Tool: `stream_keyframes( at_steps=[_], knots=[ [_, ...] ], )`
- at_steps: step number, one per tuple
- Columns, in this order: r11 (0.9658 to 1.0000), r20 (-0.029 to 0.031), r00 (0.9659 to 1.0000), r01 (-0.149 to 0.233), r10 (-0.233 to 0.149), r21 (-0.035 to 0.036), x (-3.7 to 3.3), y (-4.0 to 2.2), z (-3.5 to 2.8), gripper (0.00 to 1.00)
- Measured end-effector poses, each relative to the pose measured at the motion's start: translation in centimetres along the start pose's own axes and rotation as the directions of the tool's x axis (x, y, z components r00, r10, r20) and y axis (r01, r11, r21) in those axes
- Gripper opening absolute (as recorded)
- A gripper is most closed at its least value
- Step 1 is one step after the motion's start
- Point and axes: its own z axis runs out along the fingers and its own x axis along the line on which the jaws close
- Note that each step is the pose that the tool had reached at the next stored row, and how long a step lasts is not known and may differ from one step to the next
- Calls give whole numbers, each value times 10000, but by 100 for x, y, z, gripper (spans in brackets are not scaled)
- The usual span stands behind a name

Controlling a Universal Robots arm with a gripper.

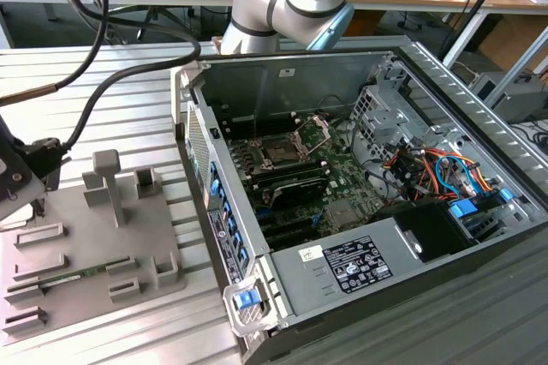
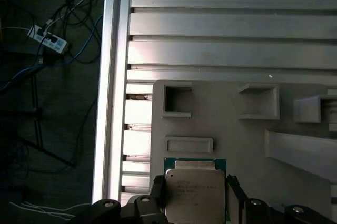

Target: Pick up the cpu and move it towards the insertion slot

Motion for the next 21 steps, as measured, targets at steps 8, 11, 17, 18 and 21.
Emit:
stream_keyframes(
  at_steps=[8,11,17,18,21],
  knots=[
    [10000,1,10000,1,-1,-18,0,2,-31,55],
    [10000,1,10000,0,0,-26,0,3,-45,55],
    [10000,3,10000,0,0,-50,0,6,-90,55],
    [10000,3,10000,0,0,-52,0,6,-95,55],
    [10000,3,10000,1,-1,-60,0,7,-109,55]
  ],
)
